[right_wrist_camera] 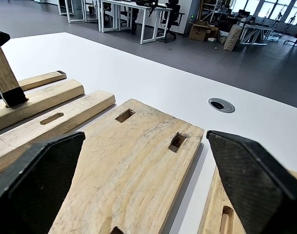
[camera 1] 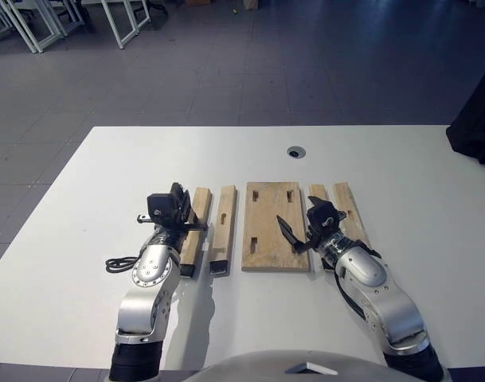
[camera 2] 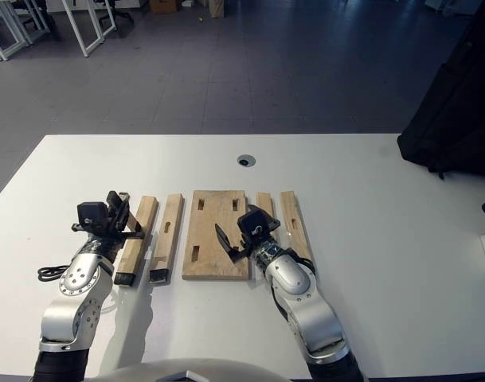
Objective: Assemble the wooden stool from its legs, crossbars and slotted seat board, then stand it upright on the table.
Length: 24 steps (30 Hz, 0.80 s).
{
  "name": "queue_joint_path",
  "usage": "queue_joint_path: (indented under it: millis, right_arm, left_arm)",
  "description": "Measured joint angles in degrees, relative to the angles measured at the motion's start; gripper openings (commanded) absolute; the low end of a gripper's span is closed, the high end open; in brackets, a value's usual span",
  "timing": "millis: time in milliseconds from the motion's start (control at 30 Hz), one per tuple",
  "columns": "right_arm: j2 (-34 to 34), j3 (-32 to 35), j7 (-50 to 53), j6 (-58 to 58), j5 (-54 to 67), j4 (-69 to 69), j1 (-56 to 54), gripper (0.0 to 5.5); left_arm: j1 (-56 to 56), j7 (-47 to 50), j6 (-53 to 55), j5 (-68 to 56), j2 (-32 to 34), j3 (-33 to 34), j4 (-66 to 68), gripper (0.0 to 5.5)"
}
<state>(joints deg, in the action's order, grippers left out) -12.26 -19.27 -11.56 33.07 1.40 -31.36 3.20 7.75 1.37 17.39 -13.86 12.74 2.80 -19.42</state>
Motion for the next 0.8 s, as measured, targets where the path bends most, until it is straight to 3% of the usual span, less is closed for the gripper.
queue_joint_path:
  millis: [367, 767, 800]
  right_arm:
    - [0.19, 0.17, -0.34, 0.00, 0.14, 0.50, -1.03, 4.60]
    - [0.25, 0.71, -0.70, 0.85, 0.55, 1.33, -2.47, 4.60]
    - [0.26, 0.71, -0.70, 0.85, 0.54, 1.50, -2.48, 4.60]
  left_arm:
    - [0.43, -2.91, -1.78, -1.71, -1.03, 2.57, 3.85, 0.41]
    - [0.96, -1.70, -1.80, 1.09, -5.66, 0.88, 0.20, 0.41]
    - [0.79, -1.51, -1.48, 1.23, -5.84, 0.89, 0.14, 0.59]
